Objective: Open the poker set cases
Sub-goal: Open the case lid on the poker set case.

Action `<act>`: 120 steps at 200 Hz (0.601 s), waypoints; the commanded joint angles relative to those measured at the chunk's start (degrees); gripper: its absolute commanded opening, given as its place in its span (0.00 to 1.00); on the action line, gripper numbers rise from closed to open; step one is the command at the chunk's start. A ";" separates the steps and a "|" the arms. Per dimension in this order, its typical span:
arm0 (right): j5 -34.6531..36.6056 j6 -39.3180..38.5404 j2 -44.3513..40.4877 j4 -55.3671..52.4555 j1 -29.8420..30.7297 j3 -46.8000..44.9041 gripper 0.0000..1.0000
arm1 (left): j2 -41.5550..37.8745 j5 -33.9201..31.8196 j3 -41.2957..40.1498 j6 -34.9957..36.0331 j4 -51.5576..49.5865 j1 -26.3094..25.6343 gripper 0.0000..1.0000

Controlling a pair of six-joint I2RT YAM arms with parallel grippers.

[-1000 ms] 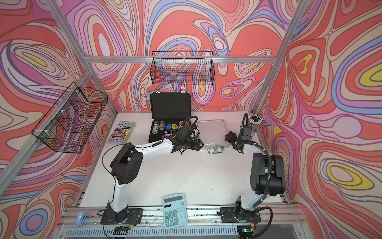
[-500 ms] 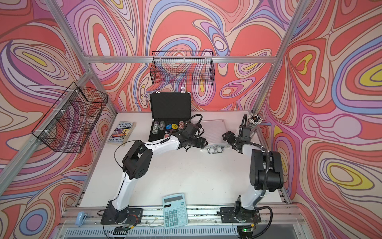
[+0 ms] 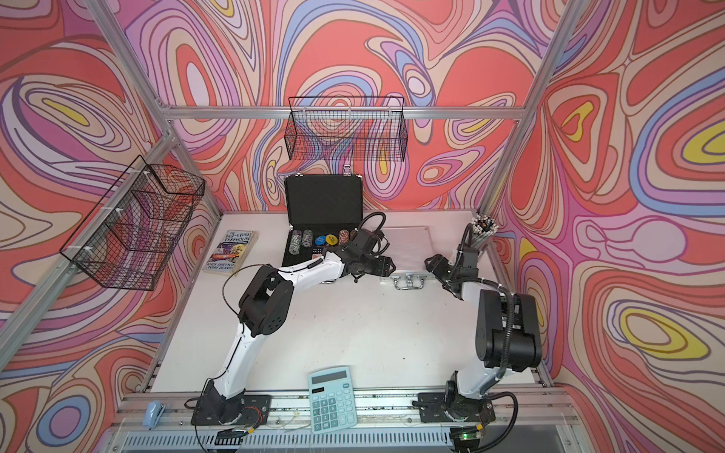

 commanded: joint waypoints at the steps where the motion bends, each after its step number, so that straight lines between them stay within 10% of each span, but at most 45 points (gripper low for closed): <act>1: -2.20 0.98 0.83 -0.02 1.06 0.12 0.74 | 0.32 1.41 -1.87 1.19 1.40 -1.58 0.68; 120: -6.07 5.63 0.81 3.13 1.10 -0.14 0.73 | -0.91 1.68 -3.38 1.11 2.20 -1.14 0.68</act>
